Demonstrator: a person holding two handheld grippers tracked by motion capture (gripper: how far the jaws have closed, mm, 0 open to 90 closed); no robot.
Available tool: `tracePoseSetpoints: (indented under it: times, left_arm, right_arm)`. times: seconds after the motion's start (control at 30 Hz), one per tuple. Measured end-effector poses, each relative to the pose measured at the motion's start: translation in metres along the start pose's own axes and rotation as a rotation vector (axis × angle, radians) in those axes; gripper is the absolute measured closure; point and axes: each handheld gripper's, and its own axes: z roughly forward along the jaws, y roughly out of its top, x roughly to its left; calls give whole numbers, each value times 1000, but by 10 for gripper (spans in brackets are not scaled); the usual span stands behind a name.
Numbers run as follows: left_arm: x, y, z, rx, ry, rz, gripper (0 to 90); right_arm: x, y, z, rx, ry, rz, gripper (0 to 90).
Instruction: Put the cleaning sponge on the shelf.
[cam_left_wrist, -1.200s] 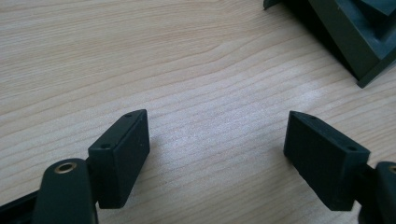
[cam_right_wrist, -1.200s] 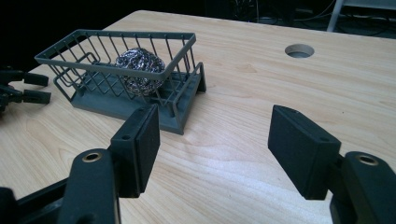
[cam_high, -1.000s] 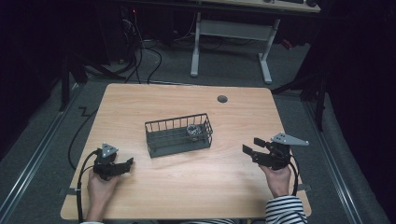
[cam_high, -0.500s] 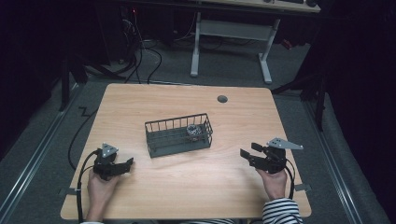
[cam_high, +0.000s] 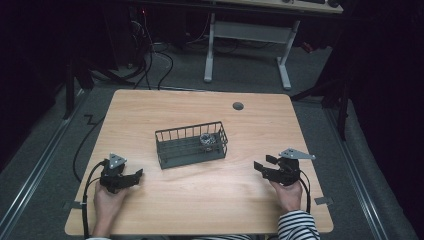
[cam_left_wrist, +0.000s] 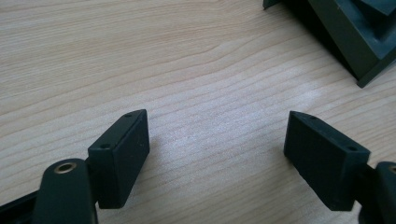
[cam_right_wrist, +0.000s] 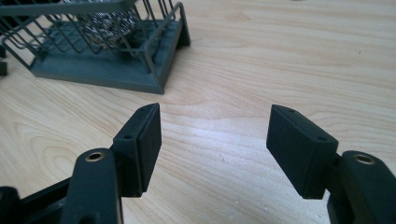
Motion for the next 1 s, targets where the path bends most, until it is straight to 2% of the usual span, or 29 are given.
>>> tracePoseSetpoints:
  times: [0.27,1.0]
  left_arm:
    - [0,0,0,0,0,0,226]
    - [0,0,0,0,0,0,227]
  right_arm:
    - [-3,-9,14,37,-15,10,357]
    - [-4,-20,36,100,-64,-25,345]
